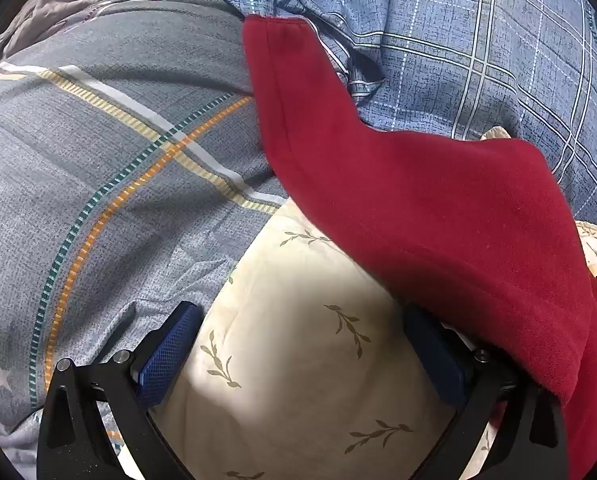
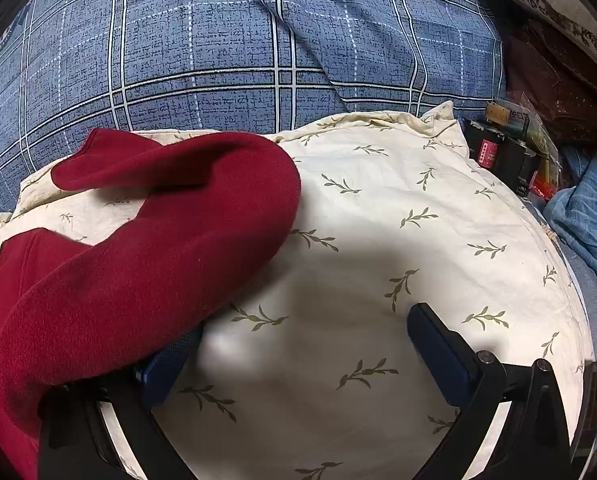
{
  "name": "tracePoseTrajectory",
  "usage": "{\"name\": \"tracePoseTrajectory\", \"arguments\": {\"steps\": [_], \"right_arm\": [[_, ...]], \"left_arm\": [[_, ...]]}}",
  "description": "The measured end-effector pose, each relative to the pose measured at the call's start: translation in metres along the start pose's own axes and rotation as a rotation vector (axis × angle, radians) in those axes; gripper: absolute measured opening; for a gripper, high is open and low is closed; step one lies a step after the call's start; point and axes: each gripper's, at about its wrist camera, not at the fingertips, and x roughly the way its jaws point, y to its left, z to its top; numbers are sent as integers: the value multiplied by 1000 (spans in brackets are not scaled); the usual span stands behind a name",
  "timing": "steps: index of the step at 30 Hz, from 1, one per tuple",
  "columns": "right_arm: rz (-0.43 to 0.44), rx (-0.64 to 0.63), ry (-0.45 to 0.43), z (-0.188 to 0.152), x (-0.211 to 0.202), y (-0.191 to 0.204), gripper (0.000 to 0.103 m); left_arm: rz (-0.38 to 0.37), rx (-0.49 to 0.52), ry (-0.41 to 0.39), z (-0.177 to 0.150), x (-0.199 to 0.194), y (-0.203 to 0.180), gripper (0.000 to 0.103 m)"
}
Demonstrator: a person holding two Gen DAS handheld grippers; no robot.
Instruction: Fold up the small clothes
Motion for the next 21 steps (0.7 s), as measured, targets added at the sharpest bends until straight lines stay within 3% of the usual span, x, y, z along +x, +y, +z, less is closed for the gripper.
{"name": "tracePoseTrajectory", "arguments": {"steps": [15,21], "right_arm": [[0,0,-1,0,0,0,102],[-4,0,0,0,0,0,102]], "left_arm": [[-6,-3,3,-1,1,-1,102],[-6,10,39,-3,-7,4,102]]}}
